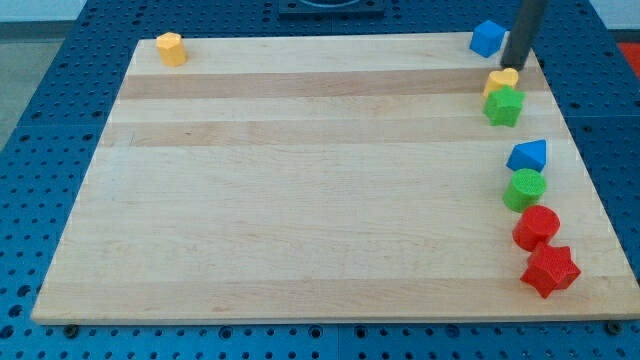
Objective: Slide yellow heart to the top centre of the board
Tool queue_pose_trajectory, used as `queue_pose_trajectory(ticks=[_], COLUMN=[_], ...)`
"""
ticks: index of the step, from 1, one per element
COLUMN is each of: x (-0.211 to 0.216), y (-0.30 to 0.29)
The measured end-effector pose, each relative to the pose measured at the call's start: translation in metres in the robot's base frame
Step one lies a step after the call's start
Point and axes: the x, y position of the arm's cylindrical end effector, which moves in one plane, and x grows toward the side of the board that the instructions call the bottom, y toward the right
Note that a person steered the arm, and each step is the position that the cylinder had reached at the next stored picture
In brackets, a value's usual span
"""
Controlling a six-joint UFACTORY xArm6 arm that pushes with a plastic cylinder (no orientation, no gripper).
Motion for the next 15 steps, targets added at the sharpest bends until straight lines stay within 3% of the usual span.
queue_pose_trajectory(ticks=[4,9,13,15], x=[0.041,0.057,0.063,0.06], y=[0.023,-0.079,-0.205,-0.188])
